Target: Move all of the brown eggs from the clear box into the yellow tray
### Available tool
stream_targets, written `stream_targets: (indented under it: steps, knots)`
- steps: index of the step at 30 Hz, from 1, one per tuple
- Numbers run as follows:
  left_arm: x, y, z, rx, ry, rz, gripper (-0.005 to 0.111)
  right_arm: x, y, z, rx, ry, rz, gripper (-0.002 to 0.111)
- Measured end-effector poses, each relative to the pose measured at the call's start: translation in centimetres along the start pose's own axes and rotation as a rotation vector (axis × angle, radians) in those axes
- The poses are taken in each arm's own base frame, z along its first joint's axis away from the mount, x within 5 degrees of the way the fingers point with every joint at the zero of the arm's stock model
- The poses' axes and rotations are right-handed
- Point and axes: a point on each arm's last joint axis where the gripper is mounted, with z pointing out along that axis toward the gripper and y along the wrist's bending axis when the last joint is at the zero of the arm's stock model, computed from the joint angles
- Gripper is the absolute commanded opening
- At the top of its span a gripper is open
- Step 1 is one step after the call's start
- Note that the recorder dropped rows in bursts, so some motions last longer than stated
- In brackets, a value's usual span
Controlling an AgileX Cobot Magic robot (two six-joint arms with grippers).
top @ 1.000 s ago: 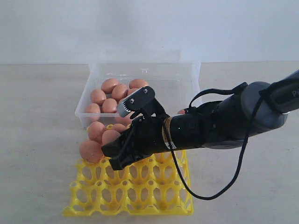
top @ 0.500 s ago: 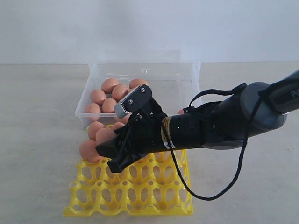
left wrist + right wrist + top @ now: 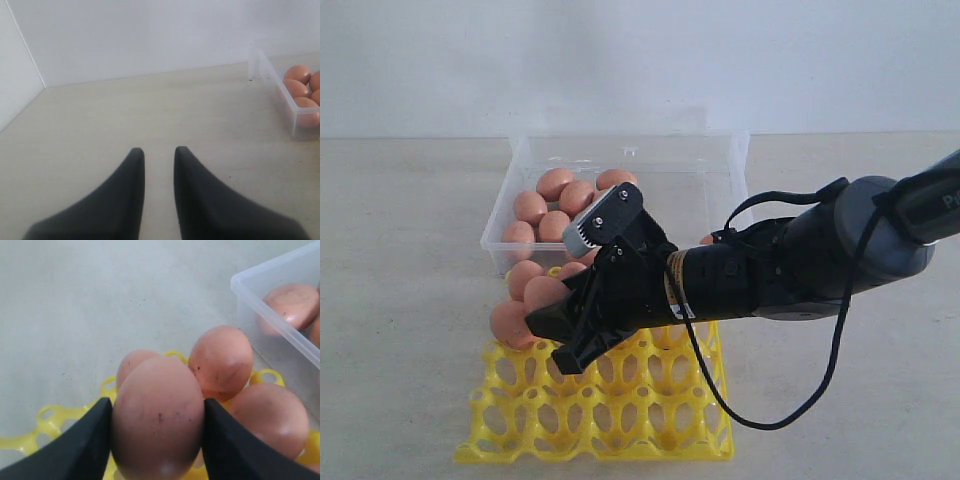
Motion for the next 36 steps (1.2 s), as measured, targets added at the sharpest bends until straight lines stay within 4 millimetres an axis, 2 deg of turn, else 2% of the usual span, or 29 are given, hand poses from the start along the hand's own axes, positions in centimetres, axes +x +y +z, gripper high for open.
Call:
stream_targets:
  steps: [10, 22, 25, 27, 30, 31, 34, 36]
  knots:
    - [0.0, 0.0, 0.0, 0.0, 0.0, 0.0, 0.022, 0.0, 0.0, 0.0, 0.001, 0.002, -0.003, 0.059]
    - [0.0, 0.0, 0.0, 0.0, 0.0, 0.0, 0.022, 0.1, -0.1, 0.0, 0.007, 0.007, 0.0, 0.058]
    - [0.0, 0.0, 0.0, 0.0, 0.0, 0.0, 0.022, -1.0, 0.3, -0.5, -0.009, -0.036, 0.018, 0.057]
    - [0.0, 0.0, 0.0, 0.0, 0.0, 0.0, 0.022, -2.6, 0.8, -1.4, -0.027, -0.099, 0.011, 0.046]
    - [0.0, 0.0, 0.0, 0.0, 0.0, 0.0, 0.022, -6.1, 1.9, -3.5, -0.043, -0.226, -0.024, 0.007]
    - [0.0, 0.0, 0.0, 0.0, 0.0, 0.0, 0.022, -7.3, 2.3, -4.2, -0.042, -0.263, -0.048, 0.0]
    - [0.0, 0.0, 0.0, 0.0, 0.0, 0.0, 0.022, -10.4, 2.6, -5.9, 0.007, -0.328, -0.15, 0.001]
    - [0.0, 0.0, 0.0, 0.0, 0.0, 0.0, 0.022, -11.6, 2.0, -6.2, 0.096, -0.303, -0.213, 0.001]
